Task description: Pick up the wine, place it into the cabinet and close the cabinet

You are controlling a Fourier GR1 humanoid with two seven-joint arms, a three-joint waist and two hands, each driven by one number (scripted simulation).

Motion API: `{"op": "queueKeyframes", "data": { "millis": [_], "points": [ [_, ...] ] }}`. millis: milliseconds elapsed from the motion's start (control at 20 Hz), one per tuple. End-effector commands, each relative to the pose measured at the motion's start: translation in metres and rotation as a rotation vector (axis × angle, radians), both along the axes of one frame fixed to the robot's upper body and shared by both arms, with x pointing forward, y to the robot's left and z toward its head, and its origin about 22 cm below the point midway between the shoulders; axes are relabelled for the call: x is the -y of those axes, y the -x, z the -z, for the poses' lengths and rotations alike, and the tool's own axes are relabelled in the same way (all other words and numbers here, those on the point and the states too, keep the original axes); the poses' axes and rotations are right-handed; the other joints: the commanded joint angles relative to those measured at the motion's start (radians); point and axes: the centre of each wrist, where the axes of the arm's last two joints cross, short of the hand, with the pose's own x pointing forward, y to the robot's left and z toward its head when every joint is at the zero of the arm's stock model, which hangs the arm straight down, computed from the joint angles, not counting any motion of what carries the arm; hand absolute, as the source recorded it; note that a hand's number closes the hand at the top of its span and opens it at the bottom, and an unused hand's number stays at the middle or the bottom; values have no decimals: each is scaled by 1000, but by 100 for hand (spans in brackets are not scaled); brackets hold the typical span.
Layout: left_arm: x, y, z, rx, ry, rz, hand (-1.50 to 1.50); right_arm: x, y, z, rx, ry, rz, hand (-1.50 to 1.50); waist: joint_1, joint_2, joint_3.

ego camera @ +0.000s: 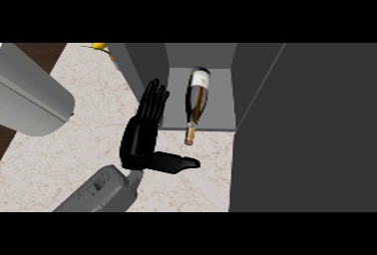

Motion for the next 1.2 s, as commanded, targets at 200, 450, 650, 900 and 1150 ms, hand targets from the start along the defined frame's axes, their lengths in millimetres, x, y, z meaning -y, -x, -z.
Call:
{"op": "queueKeyframes", "data": {
  "millis": [200,450,650,900,1150],
  "points": [
    [-32,59,-51,1,35,6,-150,-2,-15,-14,9,42,-12,-150,-12,7,0],
    [-36,87,-68,7,42,-14,-150,-3,-2,0,0,184,-98,150,-15,6,0],
    [-55,98,-52,23,-4,-117,-150,-10,3,-6,-47,304,-309,150,-5,5,0],
    [-86,136,-47,31,-22,-172,-150,-12,26,-20,-90,297,-415,150,-9,4,-2],
    [-108,156,-71,39,10,-195,-150,-37,50,-21,-120,187,-513,150,-9,2,-2]
  ]
}}
